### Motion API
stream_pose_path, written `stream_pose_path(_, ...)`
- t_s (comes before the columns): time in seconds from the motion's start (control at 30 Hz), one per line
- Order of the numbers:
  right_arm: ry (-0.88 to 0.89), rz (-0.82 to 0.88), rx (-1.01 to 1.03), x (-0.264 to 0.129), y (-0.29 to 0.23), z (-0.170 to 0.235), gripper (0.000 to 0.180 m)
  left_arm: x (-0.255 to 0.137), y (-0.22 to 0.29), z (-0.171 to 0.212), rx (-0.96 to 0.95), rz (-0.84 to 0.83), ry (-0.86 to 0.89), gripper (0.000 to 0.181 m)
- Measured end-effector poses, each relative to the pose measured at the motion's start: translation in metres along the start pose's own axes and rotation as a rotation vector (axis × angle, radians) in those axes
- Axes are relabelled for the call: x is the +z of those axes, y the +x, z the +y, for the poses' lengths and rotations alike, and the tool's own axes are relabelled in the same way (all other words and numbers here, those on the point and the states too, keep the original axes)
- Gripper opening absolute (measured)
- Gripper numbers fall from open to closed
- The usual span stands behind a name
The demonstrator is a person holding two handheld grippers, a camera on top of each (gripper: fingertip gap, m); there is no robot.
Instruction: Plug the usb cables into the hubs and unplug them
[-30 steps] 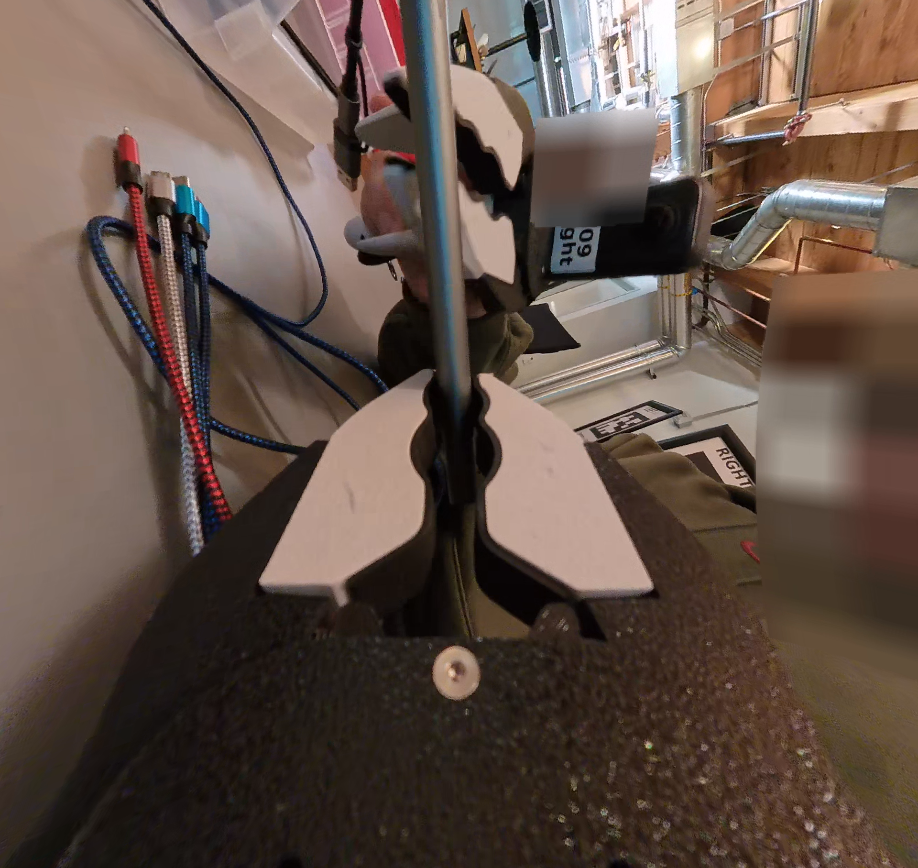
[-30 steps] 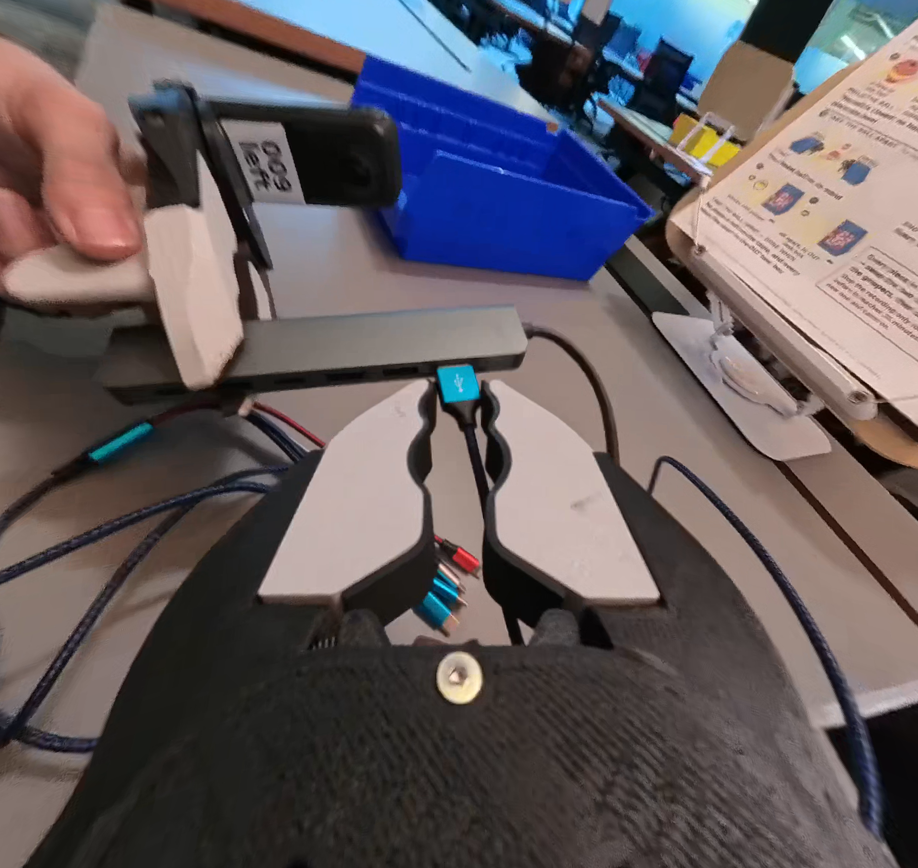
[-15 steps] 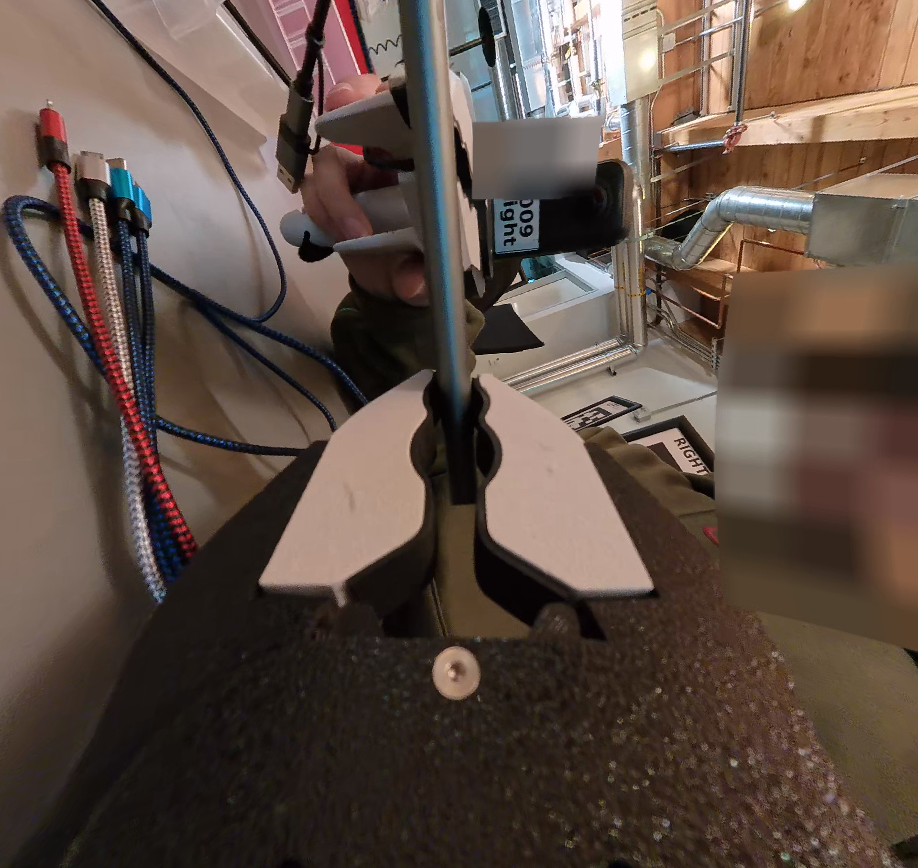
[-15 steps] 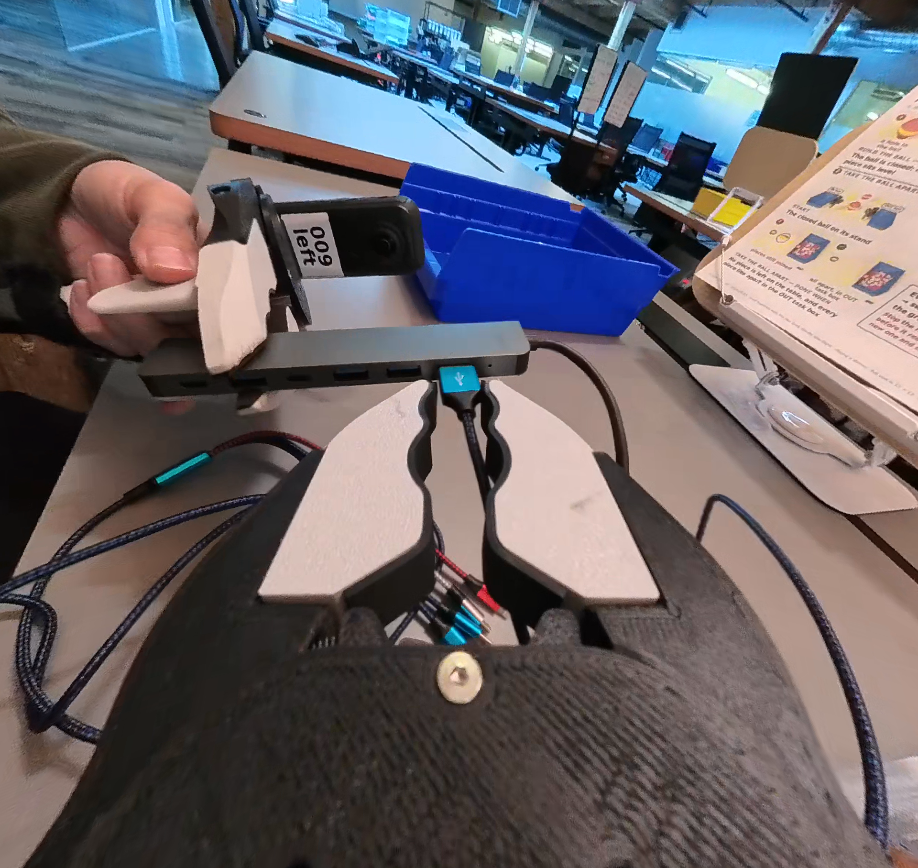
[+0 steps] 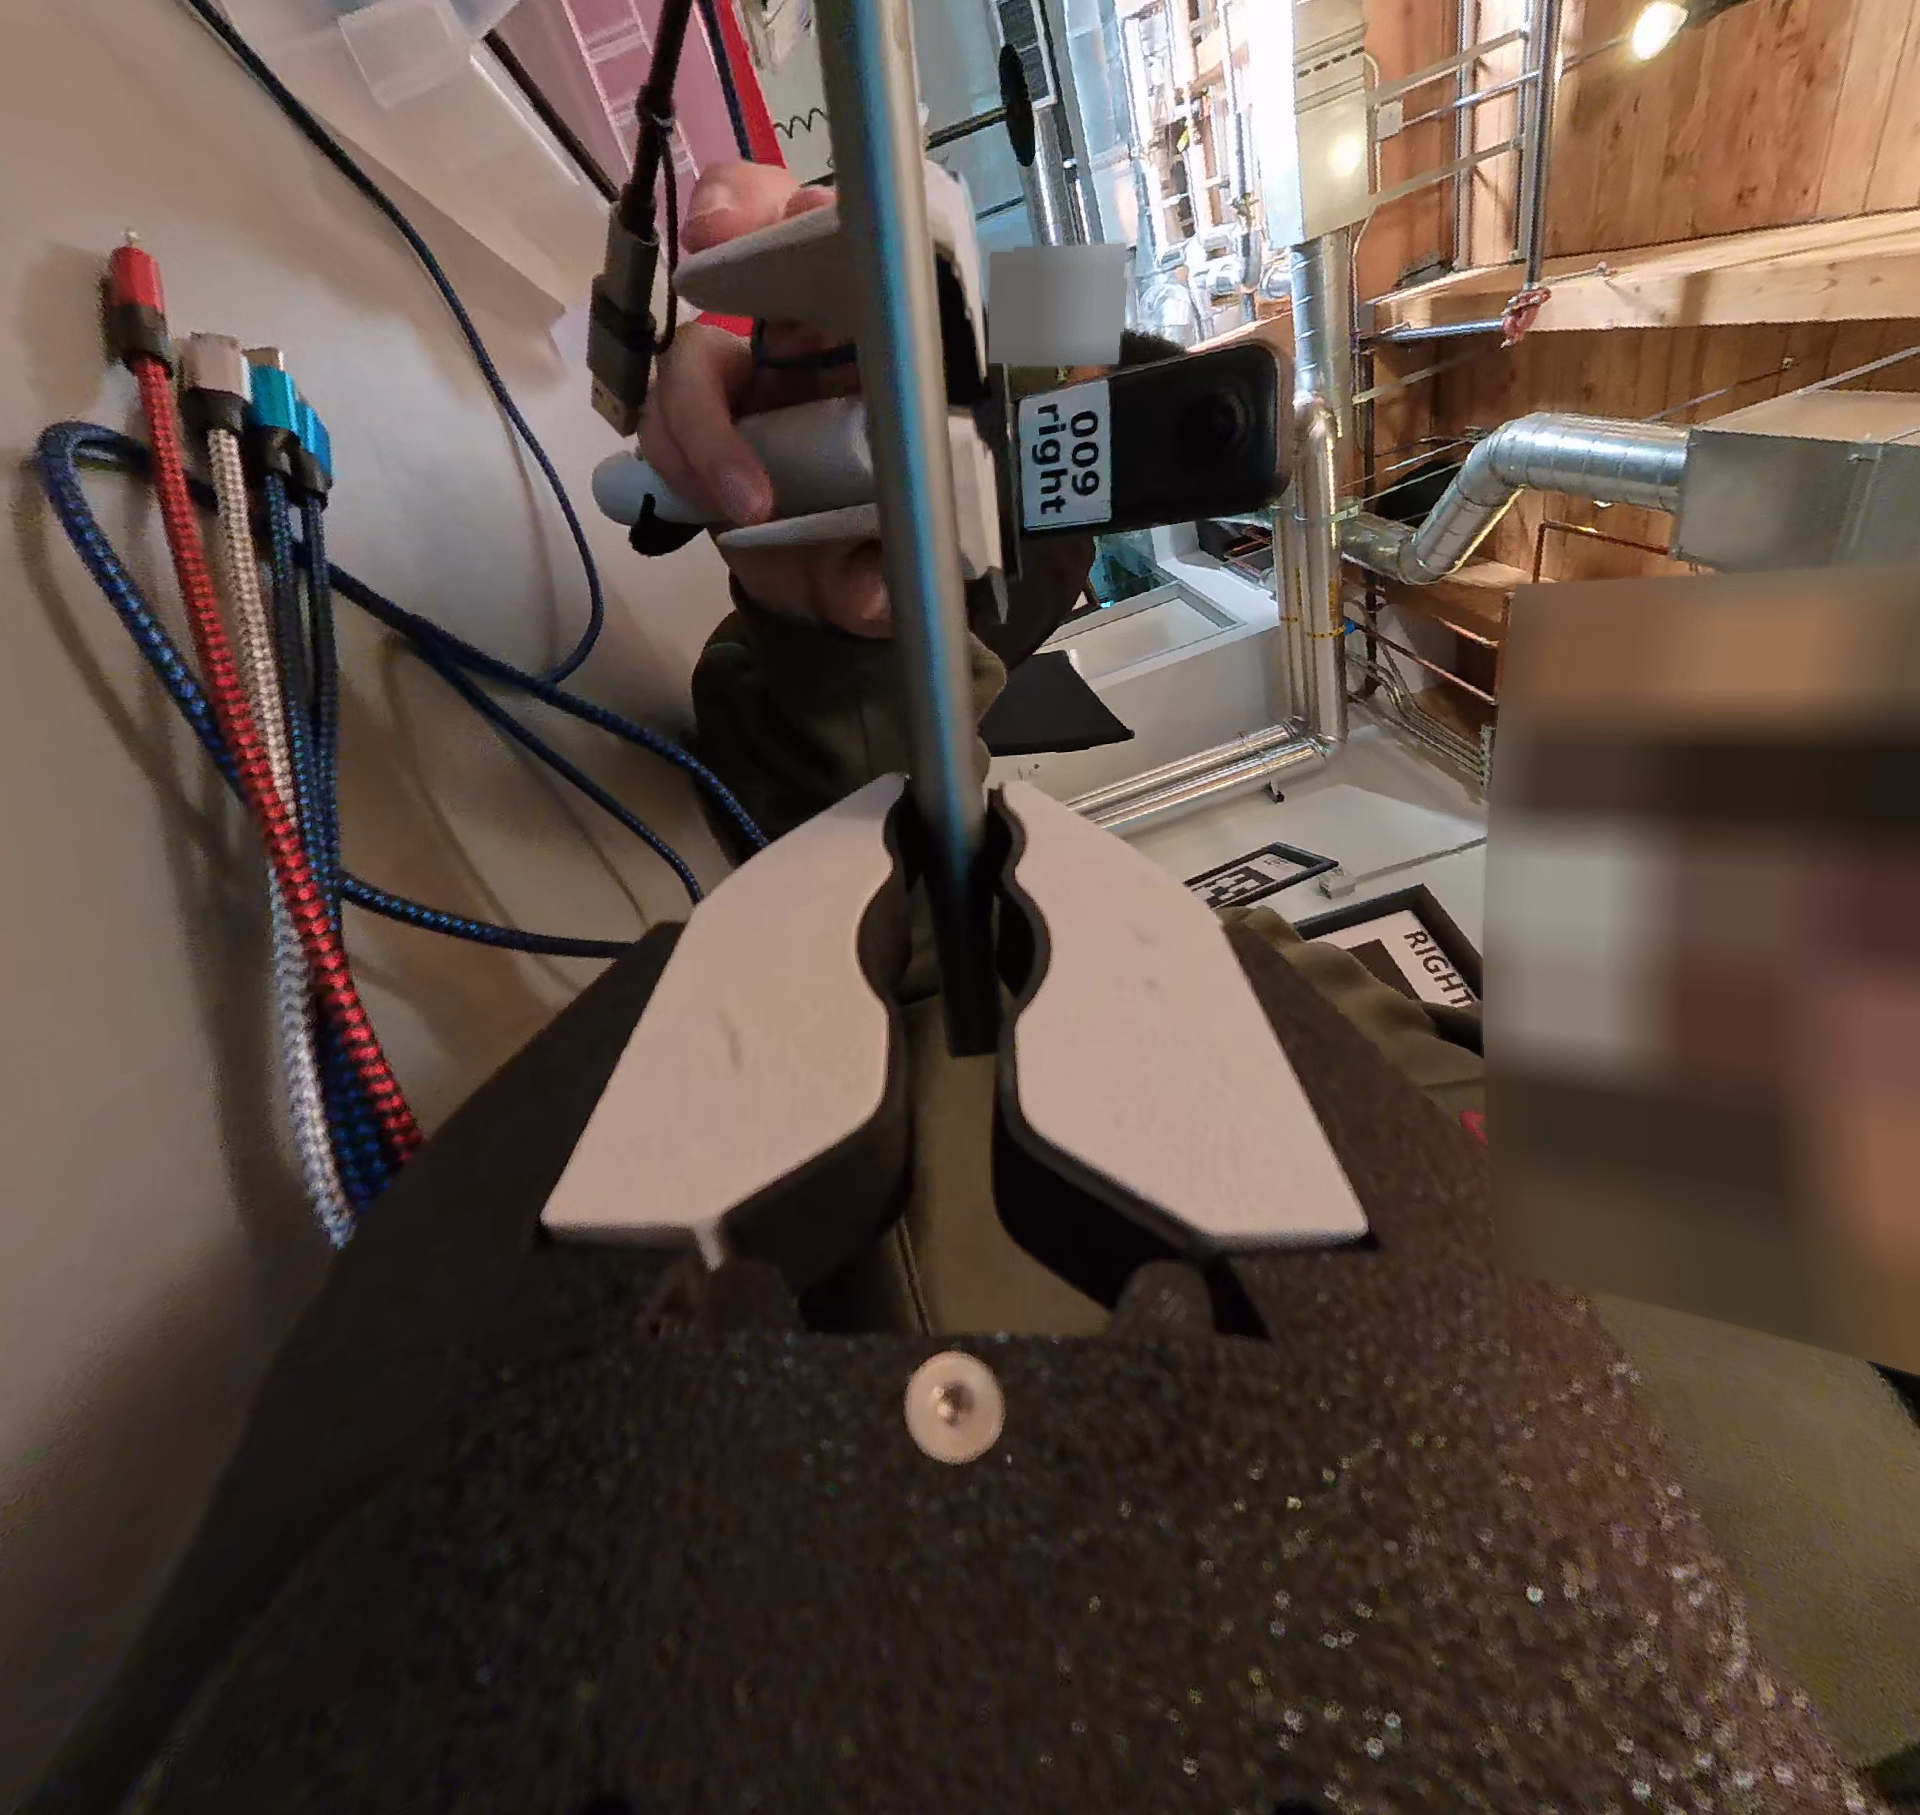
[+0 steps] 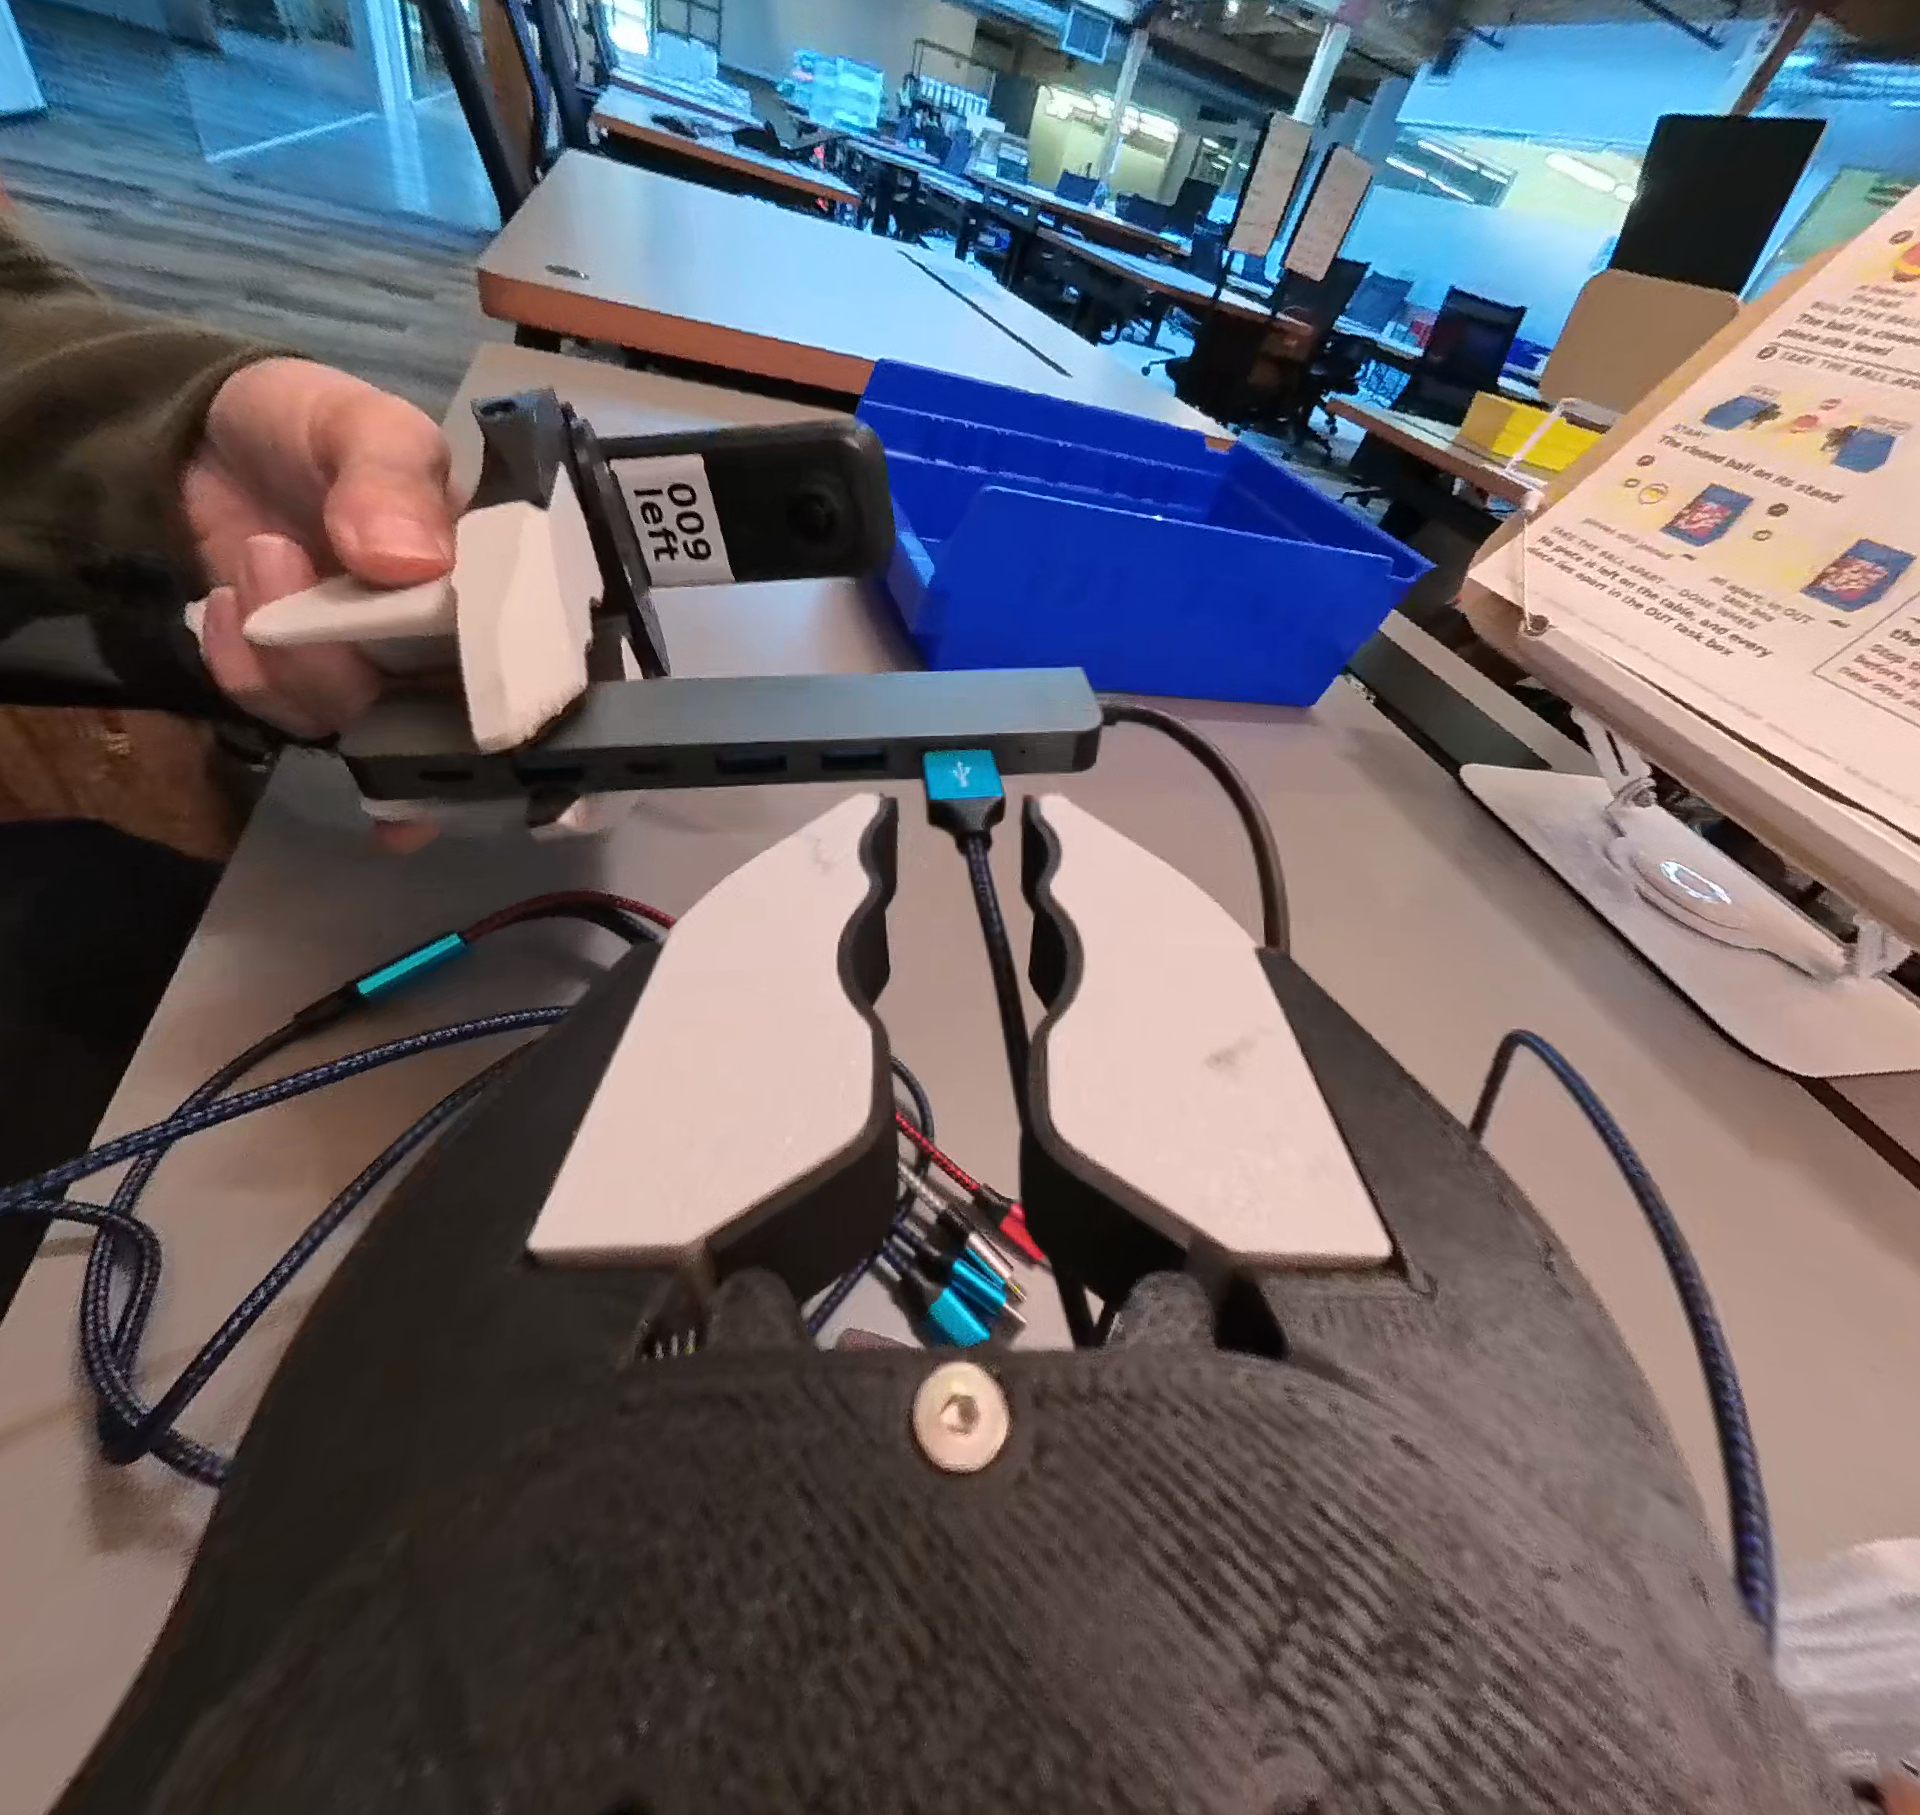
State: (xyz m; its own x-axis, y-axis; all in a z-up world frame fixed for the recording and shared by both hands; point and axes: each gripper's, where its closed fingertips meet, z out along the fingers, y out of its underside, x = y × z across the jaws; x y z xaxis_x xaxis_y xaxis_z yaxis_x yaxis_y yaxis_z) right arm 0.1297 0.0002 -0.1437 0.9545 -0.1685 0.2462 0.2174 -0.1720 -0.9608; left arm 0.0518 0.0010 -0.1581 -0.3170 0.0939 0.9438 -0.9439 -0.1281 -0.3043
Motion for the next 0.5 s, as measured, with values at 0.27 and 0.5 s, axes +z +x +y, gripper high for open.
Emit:
stream_pose_path(0.27, 0.045, 0.017, 0.007, 0.0041, -0.0012, -0.0063, 0.017, 0.0007, 0.002, 0.002, -0.001, 0.0, -0.015, 0.01)
stream_pose_path(0.5, 0.004, -0.003, -0.008, 0.0073, -0.0053, -0.0024, 0.015, -0.0001, -0.0029, 0.0041, 0.069, -0.029, -0.019, 0.011)
